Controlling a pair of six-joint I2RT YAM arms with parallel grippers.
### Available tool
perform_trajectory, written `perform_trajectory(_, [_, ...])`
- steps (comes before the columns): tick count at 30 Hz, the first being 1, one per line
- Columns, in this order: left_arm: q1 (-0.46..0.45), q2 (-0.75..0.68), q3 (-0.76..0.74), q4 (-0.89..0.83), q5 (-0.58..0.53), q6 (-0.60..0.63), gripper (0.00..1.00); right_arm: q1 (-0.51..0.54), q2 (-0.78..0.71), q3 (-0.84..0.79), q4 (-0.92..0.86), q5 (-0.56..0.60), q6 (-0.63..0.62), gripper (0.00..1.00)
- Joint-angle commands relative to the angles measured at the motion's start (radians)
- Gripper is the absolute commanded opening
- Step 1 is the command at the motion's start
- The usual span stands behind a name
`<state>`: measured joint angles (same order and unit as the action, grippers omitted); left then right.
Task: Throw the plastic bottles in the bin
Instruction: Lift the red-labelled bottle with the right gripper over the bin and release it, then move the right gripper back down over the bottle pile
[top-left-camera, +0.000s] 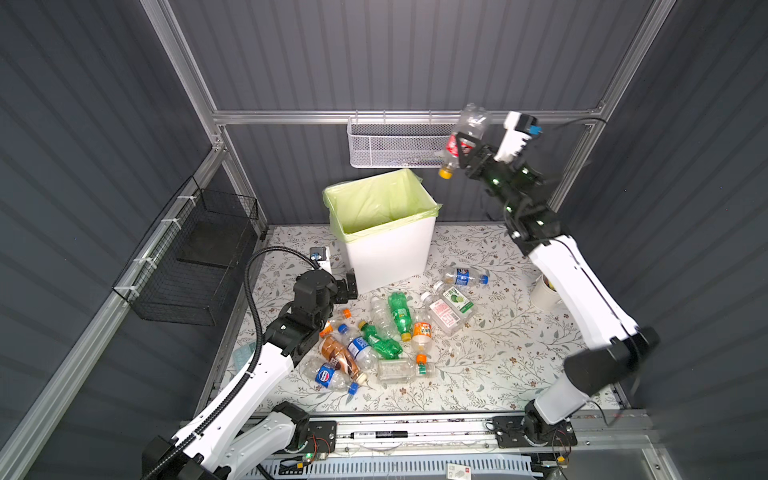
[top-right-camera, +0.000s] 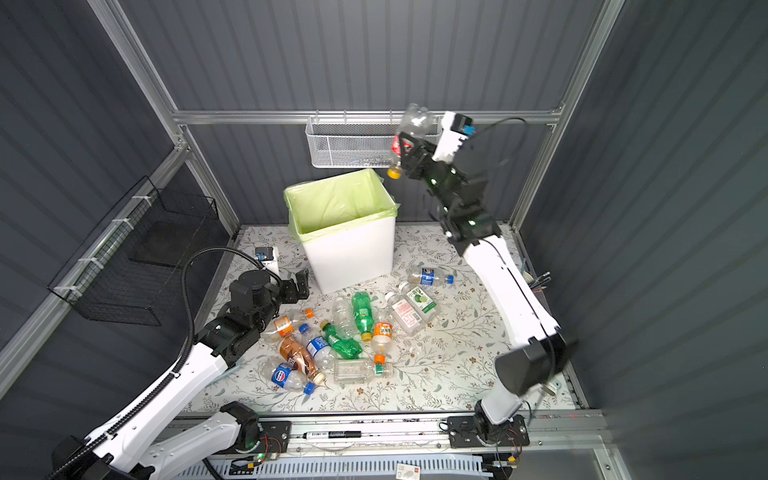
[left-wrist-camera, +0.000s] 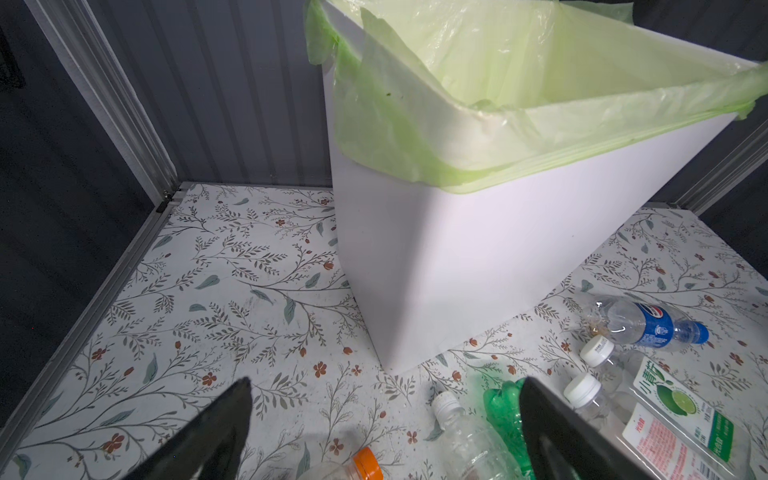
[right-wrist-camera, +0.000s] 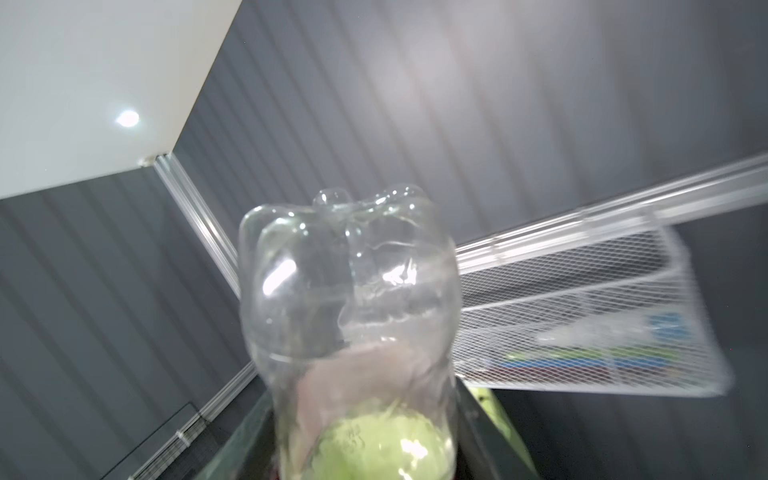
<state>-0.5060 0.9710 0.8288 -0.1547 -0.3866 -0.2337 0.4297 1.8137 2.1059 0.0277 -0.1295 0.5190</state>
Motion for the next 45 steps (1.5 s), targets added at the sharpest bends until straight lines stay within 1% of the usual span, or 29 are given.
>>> perform_trajectory(1, [0.001, -0.023, -0.001, -0.025, -0.016, -0.002, 1.0, 0.063, 0.258, 0.322, -0.341, -0.081, -0.077, 0.68])
perform_trajectory(2, [0.001, -0.025, 0.002, -0.033, -0.014, 0.0, 1.0, 0.067, 0.329, 0.448, -0.435, -0.057, -0.1, 0.86])
perform_trajectory(3, [0.001, -0.028, 0.004, -0.039, -0.013, 0.002, 1.0, 0.066, 0.372, 0.533, -0.492, -0.032, -0.111, 0.96])
perform_trajectory(4, [0.002, -0.032, 0.005, -0.046, -0.009, 0.006, 1.0, 0.065, 0.398, 0.598, -0.532, -0.003, -0.117, 0.99])
perform_trajectory(5, [0.001, -0.035, 0.006, -0.053, -0.005, 0.009, 1.0, 0.063, 0.393, 0.618, -0.547, 0.015, -0.125, 0.99])
perform_trajectory(7, [0.001, -0.041, 0.004, -0.061, -0.003, 0.008, 1.0, 0.063, 0.32, 0.547, -0.53, 0.049, -0.146, 0.99])
perform_trajectory(9, [0.001, -0.047, -0.003, -0.057, 0.001, 0.005, 1.0, 0.064, 0.192, 0.353, -0.445, 0.085, -0.169, 0.99])
perform_trajectory(11, [0.002, -0.051, -0.012, -0.045, 0.007, -0.002, 1.0, 0.063, 0.038, 0.105, -0.301, 0.138, -0.179, 0.99])
perform_trajectory(13, [0.001, -0.049, -0.019, -0.034, 0.021, -0.006, 1.0, 0.062, -0.07, -0.068, -0.221, 0.177, -0.191, 0.99])
perform_trajectory(16, [0.001, -0.042, -0.016, -0.031, 0.038, -0.006, 1.0, 0.055, -0.198, -0.243, -0.203, 0.212, -0.208, 0.99])
perform_trajectory(19, [0.001, -0.035, -0.013, -0.031, 0.064, -0.003, 1.0, 0.051, -0.314, -0.44, -0.178, 0.276, -0.219, 0.99])
perform_trajectory(23, [0.0, -0.031, -0.019, -0.029, 0.107, 0.0, 1.0, 0.008, -0.449, -0.698, -0.175, 0.296, -0.137, 0.99])
perform_trajectory(25, [0.0, -0.028, -0.024, -0.033, 0.104, -0.011, 1.0, 0.0, -0.498, -0.812, -0.171, 0.325, -0.135, 0.99])
perform_trajectory(28, [0.0, -0.03, -0.035, -0.039, 0.101, -0.041, 1.0, -0.005, -0.54, -0.942, -0.218, 0.355, -0.171, 0.99])
perform_trajectory(30, [0.0, -0.04, -0.048, -0.042, 0.081, -0.063, 1.0, -0.005, -0.552, -1.002, -0.268, 0.328, -0.188, 0.99])
perform_trajectory(33, [0.0, -0.043, -0.072, -0.043, 0.065, -0.089, 1.0, -0.004, -0.563, -1.091, -0.302, 0.254, -0.19, 0.99])
perform_trajectory(36, [0.0, -0.024, -0.087, -0.057, 0.072, -0.121, 1.0, 0.002, -0.568, -1.182, -0.292, 0.191, -0.17, 0.99])
perform_trajectory(40, [-0.005, -0.014, -0.106, -0.079, 0.084, -0.161, 1.0, 0.014, -0.568, -1.269, -0.263, 0.165, -0.143, 0.99])
perform_trajectory(42, [-0.014, -0.018, -0.123, -0.077, 0.081, -0.183, 1.0, 0.016, -0.566, -1.3, -0.244, 0.149, -0.133, 0.98])
perform_trajectory(45, [-0.043, -0.018, -0.141, -0.084, 0.049, -0.21, 1.0, 0.017, -0.555, -1.318, -0.236, 0.12, -0.128, 0.98])
